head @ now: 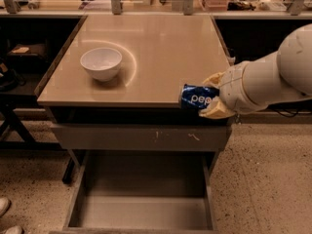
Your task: Pick pepsi can from middle drawer and place on counter
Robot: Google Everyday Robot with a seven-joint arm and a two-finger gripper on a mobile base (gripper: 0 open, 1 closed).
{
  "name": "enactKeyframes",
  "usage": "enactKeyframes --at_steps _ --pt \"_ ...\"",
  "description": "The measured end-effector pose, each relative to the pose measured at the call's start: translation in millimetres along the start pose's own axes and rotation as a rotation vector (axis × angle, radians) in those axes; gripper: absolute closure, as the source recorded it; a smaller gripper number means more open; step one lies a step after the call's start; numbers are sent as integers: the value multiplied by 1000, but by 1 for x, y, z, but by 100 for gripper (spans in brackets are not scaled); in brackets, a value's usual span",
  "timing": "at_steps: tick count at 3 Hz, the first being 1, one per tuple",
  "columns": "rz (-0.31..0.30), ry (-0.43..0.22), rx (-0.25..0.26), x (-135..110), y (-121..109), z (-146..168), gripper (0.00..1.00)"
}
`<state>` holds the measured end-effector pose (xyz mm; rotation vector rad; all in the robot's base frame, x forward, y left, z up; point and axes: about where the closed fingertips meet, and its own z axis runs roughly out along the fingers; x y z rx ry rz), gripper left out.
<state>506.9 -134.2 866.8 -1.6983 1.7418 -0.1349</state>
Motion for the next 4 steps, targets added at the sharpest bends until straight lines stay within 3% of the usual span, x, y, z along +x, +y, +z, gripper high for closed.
enactKeyframes --at_steps 2,4 --pt "-23 15 -2 -13 -53 4 100" --pt "-6 -45 -63 -19 -88 39 100"
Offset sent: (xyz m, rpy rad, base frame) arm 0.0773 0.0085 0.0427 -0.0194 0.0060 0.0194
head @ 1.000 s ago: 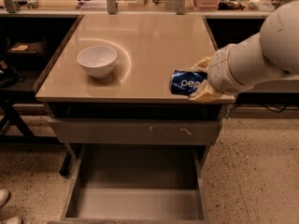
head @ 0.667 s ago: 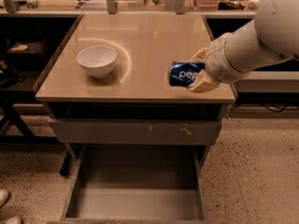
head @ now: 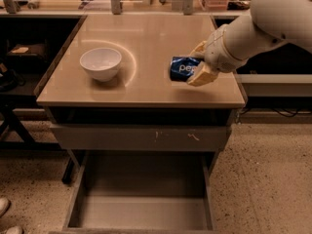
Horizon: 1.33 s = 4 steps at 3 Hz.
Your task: Pick pepsi can from middle drawer and place on counter
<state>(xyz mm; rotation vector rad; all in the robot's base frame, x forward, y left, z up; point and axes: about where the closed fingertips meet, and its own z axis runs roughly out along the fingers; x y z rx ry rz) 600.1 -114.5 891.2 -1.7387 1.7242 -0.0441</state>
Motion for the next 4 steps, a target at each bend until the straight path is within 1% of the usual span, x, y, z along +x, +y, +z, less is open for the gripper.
enactKeyframes --at_steps 1,2,4 --pt "10 -26 -31 0 -12 20 100" --pt "20 -36 -60 2 -18 36 100" --pt "43 -47 -113 7 -20 59 100"
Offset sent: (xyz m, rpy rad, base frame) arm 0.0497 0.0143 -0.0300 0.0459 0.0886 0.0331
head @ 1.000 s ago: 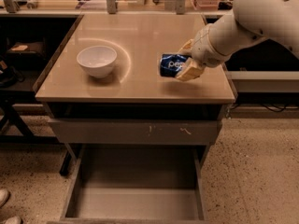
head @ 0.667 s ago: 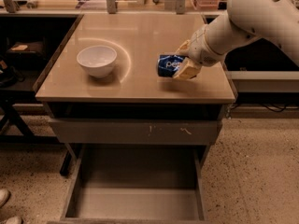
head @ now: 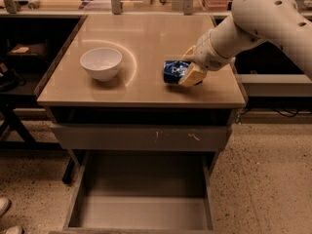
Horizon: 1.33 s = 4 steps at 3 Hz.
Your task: Pick pepsi can from middle drawer and place on counter
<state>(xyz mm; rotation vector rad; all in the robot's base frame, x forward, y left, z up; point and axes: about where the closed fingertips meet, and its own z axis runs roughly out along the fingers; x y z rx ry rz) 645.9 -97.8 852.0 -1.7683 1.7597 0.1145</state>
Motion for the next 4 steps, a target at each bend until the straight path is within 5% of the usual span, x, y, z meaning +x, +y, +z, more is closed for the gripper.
enactKeyframes --at_steps 2,4 --pt "18 -12 -22 5 1 9 100" --pt "18 -12 -22 5 1 9 59"
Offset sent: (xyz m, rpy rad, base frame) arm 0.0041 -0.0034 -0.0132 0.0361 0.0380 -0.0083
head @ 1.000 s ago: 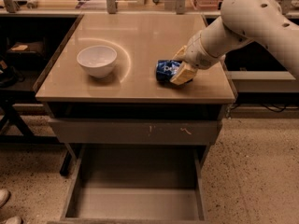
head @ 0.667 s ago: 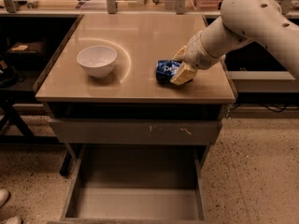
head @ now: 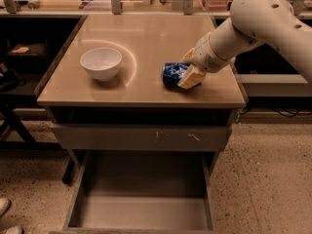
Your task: Pick pepsi can from middle drawer and place on counter
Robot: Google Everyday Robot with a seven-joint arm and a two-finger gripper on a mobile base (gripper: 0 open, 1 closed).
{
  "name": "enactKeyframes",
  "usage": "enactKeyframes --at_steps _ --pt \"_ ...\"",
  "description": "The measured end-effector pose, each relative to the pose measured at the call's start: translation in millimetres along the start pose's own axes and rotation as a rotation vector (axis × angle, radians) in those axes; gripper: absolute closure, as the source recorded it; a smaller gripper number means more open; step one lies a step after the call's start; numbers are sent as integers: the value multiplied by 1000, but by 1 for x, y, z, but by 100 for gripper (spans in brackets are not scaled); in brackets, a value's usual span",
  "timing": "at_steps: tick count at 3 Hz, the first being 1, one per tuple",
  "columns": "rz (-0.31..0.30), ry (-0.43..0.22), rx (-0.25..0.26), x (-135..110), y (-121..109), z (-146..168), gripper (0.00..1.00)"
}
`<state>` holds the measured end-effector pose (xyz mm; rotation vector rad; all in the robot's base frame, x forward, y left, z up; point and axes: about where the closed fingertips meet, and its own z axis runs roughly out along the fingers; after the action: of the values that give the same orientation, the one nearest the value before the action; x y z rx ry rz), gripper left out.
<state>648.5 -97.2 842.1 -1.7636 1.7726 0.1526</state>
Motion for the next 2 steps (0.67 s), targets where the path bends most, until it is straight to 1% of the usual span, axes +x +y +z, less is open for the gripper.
enactKeyframes --at_steps 2 --pt "0 0 0 0 0 0 12"
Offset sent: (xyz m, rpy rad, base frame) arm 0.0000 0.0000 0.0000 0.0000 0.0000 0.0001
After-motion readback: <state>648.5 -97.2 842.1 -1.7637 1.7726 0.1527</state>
